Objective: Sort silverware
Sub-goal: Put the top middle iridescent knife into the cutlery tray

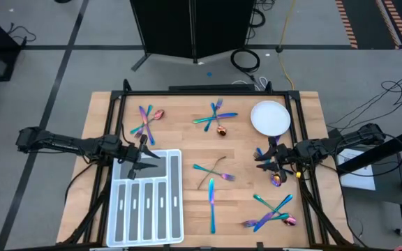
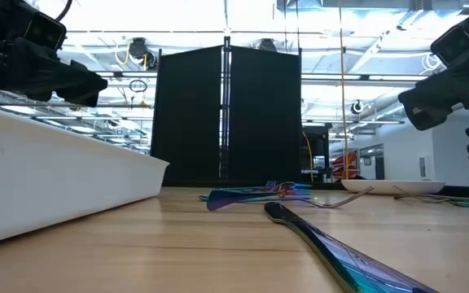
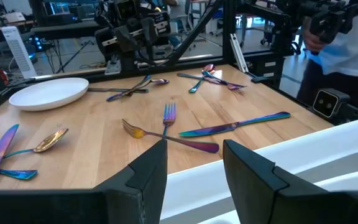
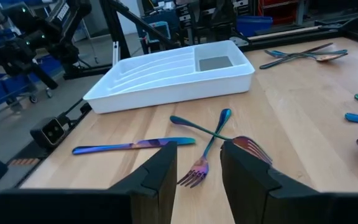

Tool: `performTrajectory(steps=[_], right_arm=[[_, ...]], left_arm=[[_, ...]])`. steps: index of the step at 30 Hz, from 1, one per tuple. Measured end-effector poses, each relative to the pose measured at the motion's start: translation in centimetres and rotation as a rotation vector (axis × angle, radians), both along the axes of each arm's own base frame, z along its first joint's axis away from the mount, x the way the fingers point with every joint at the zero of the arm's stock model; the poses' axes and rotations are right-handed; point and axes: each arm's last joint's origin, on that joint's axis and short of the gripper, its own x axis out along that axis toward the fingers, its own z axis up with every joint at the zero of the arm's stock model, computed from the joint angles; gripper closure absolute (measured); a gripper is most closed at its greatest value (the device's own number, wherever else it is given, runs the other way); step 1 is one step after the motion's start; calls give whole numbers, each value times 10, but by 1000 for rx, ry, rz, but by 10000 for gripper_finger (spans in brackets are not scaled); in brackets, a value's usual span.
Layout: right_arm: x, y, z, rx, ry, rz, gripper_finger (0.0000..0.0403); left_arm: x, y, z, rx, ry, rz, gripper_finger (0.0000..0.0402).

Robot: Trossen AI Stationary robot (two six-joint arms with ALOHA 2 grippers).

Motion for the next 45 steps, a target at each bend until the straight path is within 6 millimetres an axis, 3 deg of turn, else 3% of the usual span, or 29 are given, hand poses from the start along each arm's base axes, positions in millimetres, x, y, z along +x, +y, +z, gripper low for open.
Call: performTrajectory(steps=[6, 11, 16, 21, 25, 30, 33, 37, 45], right_arm=[[0, 0, 3, 148, -6, -24, 291], [2, -4, 22, 279, -164, -163, 291], [5, -8, 72, 244, -286, -325, 291], [18, -5, 124, 186, -215, -374, 291], [37, 0, 159, 260, -100, -395, 291], [61, 7, 188, 362, 81, -453, 291], [79, 12, 193, 371, 167, -488, 291], [107, 20, 191, 259, 234, -473, 291], [145, 30, 182, 37, 280, -416, 291]], left_arm=[[0, 0, 0, 0, 0, 0, 244], [0, 0, 0, 0, -1, 0, 244], [0, 0, 0, 9, -4, -1, 244], [0, 0, 1, 98, -42, -12, 244], [1, 0, 7, 89, -100, -8, 244], [0, 0, 25, -317, -179, 15, 244], [-2, 2, 35, -429, -271, 47, 244], [-7, 3, 51, -572, -406, -1, 244], [-22, 4, 75, -696, -658, -112, 244]])
